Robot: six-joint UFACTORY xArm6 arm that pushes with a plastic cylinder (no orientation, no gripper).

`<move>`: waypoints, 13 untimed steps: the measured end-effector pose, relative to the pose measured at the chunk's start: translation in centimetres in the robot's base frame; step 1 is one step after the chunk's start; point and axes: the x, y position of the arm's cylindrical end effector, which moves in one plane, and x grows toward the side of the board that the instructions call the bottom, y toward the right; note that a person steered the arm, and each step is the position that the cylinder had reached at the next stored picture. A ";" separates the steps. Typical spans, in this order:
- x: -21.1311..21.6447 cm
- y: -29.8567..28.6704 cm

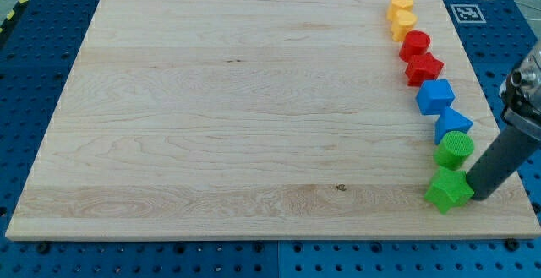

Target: Move the green star to the left side of the green circle

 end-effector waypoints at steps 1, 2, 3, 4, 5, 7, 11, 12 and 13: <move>0.7 -1.1; 1.9 -2.0; 3.6 -2.1; 2.9 -4.3; 0.8 -5.9; -1.9 -7.4; -0.3 3.8; -1.6 8.6; -6.7 8.9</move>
